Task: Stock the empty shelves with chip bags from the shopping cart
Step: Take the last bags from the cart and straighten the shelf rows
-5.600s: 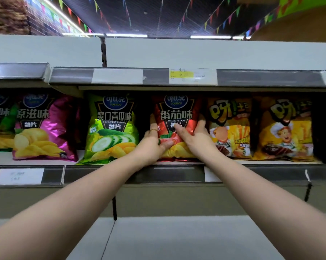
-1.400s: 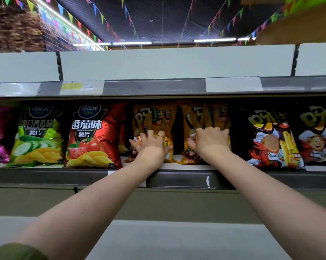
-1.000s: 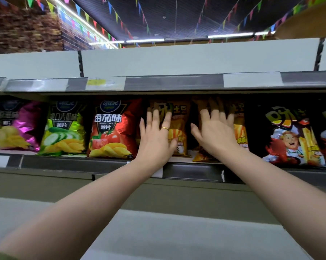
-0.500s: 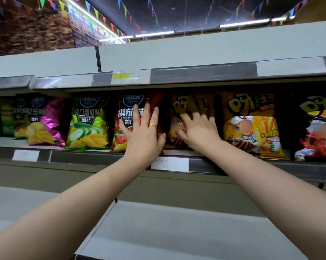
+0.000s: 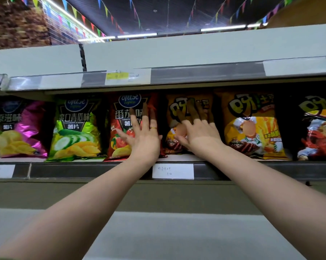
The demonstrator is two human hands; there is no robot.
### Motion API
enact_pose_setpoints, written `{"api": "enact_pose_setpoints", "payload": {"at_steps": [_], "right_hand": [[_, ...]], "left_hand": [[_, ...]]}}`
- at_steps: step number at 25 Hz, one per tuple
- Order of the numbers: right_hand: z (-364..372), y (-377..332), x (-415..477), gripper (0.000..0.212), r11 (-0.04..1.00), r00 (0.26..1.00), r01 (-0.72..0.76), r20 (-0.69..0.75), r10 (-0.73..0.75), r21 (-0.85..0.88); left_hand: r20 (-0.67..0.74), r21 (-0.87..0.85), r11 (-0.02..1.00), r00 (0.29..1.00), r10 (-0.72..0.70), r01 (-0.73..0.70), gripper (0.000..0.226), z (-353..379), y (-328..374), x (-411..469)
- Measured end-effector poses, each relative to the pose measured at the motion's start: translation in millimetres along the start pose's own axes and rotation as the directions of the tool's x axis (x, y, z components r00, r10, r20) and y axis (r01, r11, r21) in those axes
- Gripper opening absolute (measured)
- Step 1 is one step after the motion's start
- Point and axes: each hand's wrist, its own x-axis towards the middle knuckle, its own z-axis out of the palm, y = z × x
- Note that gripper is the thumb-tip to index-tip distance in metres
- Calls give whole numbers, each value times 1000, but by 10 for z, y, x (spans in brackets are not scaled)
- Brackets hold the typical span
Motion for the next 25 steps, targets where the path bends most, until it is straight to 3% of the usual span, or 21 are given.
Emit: {"api": "enact_pose_setpoints", "payload": {"at_steps": [7,15,25], "right_hand": [[-25,-23,-61,55,999,999,-24,-29,23,-27],[-64,-150,-97,55,995,997,-70,-40,68,-68],[-178,-138,-217,55,999,971,-15,-238,5,-38]], "left_hand": [[-119,67,995,989,82,-75,65,24,-181,-154],[-118,18,988,981,151,-150,69,-11,-269,-203],[-237,28,946,917,321,-324,68,-69,-69,-283]]}}
